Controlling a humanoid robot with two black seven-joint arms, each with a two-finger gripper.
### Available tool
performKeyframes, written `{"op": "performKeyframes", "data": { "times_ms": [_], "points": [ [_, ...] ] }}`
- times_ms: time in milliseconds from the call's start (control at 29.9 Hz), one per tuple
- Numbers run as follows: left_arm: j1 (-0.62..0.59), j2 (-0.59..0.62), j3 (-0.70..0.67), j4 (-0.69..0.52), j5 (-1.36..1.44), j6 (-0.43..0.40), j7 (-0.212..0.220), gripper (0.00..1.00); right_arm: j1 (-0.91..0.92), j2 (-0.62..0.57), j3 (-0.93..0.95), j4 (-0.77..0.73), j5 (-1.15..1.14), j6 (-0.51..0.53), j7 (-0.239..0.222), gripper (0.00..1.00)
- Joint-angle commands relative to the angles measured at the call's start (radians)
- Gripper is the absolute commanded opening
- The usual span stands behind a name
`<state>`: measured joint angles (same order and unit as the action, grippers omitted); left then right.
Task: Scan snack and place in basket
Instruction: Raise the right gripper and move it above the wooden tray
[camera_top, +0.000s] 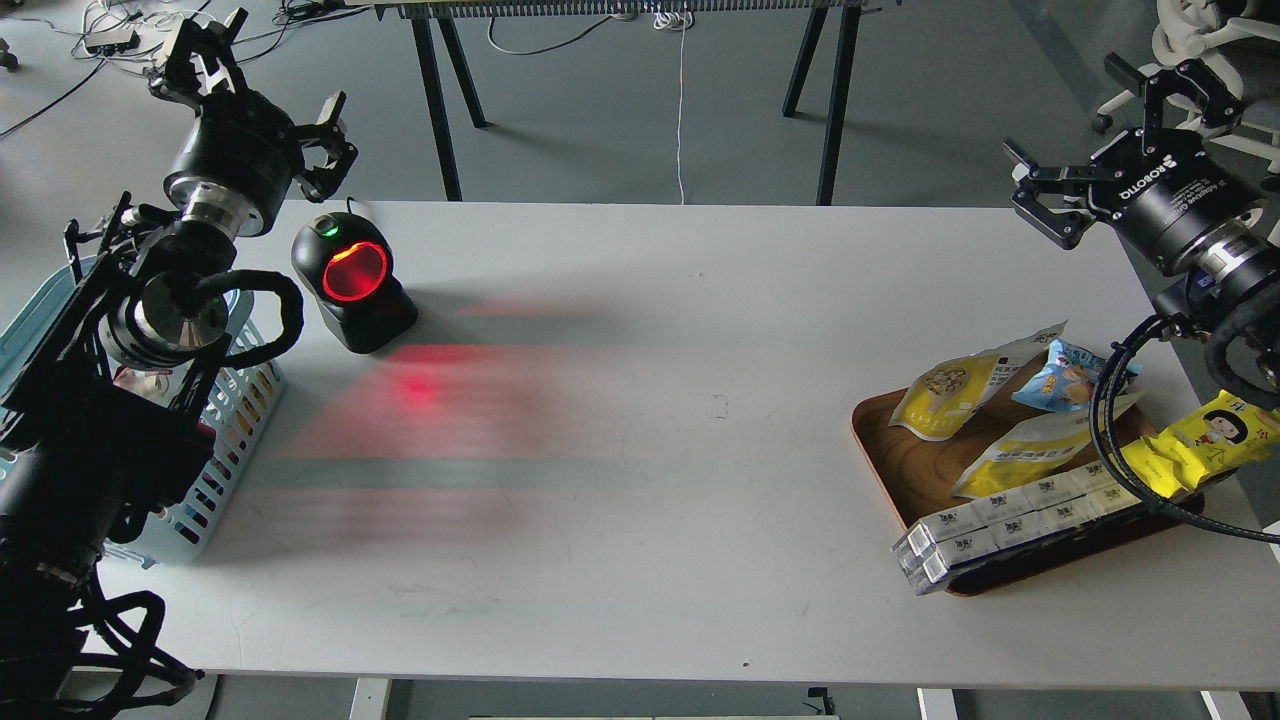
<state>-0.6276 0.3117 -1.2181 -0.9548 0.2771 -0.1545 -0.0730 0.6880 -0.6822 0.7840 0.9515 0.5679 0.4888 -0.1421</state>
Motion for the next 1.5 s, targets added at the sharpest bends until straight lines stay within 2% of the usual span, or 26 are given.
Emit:
{"op": "performKeyframes", "data": {
  "times_ms": [0, 701, 1002, 1235, 1369, 1469],
  "points": [
    [0.000, 0.001, -0.001, -0.001, 0.002, 0.001, 0.001, 1.00, 0.001, 0.003, -0.002, 0.001, 0.000, 0.000, -0.001, 0.99],
    [0.003, 0.001, -0.004, -0.001, 0.005, -0.010, 0.001, 1.00, 0.005, -0.010, -0.006, 0.041, -0.003, -0.004, -0.001, 0.99],
    [0.002, 0.006, -0.004, -0.002, 0.007, -0.003, 0.001, 1.00, 0.079, -0.057, -0.035, 0.069, -0.089, -0.067, -0.002, 0.99],
    [0.005, 0.007, -0.006, -0.004, 0.007, -0.005, -0.001, 1.00, 0.280, -0.145, -0.253, 0.090, -0.089, -0.070, -0.008, 0.99],
    [0.003, 0.007, -0.008, -0.004, 0.007, -0.007, -0.013, 1.00, 0.457, -0.181, -0.471, 0.137, -0.121, -0.096, -0.019, 0.99],
    [0.003, 0.004, -0.009, -0.004, 0.005, -0.007, -0.014, 1.00, 0.615, -0.197, -0.665, 0.223, -0.200, -0.151, -0.045, 0.99]
  ]
}}
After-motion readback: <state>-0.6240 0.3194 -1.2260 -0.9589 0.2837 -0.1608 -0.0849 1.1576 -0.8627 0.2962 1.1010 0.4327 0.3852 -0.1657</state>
